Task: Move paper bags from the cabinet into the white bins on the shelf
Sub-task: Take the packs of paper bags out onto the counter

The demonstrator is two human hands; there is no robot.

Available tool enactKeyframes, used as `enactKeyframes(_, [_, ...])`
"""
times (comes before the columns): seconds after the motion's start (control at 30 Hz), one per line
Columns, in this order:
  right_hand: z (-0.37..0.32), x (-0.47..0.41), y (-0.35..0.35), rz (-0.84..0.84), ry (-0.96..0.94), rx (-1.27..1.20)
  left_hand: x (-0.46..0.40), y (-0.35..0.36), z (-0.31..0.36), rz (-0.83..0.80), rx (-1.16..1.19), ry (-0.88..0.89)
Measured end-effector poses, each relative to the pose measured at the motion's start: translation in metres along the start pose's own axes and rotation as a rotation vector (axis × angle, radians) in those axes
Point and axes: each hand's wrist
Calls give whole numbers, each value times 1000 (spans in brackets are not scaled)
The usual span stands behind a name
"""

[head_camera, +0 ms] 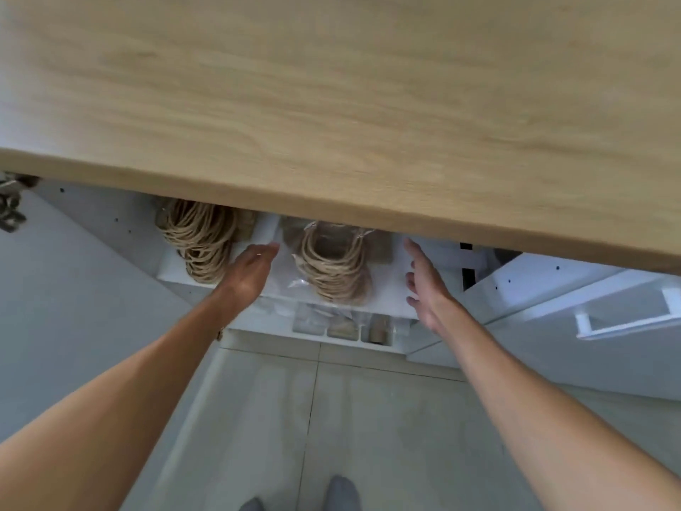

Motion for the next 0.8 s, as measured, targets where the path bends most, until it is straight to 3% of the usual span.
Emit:
enactKeyframes(0.13, [-6, -21, 14, 49, -41, 33, -32, 8, 6, -61, 103, -85])
enactKeyframes(0.27, [-3, -28, 21, 14, -61, 90, -49, 16, 2, -20, 126, -103])
enactKeyframes(0.8, [68, 46, 36, 93, 64, 87, 40, -1, -50, -112, 391, -179])
Point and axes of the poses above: each hand's wrist, its own x-axis away from the middle knuckle, its own y-axis out of the palm, z = x × y, and after that the axes turned 4 degrees about x, right-handed
